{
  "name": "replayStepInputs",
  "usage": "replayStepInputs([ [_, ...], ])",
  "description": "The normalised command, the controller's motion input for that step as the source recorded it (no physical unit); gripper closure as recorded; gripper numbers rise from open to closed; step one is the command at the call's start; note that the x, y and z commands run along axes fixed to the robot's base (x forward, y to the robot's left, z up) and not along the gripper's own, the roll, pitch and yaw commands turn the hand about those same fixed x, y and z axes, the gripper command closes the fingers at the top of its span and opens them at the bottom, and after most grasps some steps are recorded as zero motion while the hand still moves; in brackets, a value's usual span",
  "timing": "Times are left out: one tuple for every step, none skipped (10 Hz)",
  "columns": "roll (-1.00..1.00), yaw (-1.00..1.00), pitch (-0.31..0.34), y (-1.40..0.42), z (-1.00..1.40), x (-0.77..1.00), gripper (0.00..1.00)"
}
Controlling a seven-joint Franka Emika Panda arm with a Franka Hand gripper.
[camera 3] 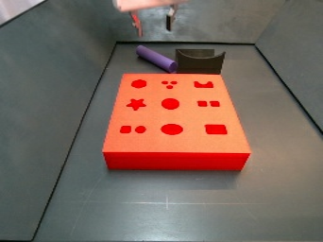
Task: Pick up the round object. Move up. Place the round object on the fixture. Regrasp the round object. Move to above the board. Insert the round object.
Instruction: Pick up the round object.
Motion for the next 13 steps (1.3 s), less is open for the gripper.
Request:
replayStepInputs([
  [0.0,0.47,-0.097,0.06,-1.0,0.1,0.0],
  [0.0,0.43,-0.089,0.05,-1.0,0.15,0.0],
  [0.0,0.34,-0.014,0.03,-0.8,0.19,0.0],
  [0.04,0.29,0.0,0.0,-0.63,0.17,0.0],
  [0.05,0.3,0.037,0.0,-0.51,0.23,0.0],
  [0.06,0.29,0.064,-0.01,-0.45,0.25,0.0],
  [0.05,0.21,0.069,0.0,-0.39,0.16,0.0],
  [0.09,0.14,0.106,0.04,-0.27,0.1,0.0],
  [0.1,0.13,0.083,0.01,-0.23,0.08,0.0],
  [0.0,0.0,0.0,0.0,-0.09,0.0,0.0],
  [0.0,0.0,-0.064,0.0,-0.04,0.0,0.0],
  [-0.01,0.0,-0.073,0.0,-0.08,0.0,0.0],
  [0.0,0.0,-0.026,0.0,-0.06,0.0,0.0],
])
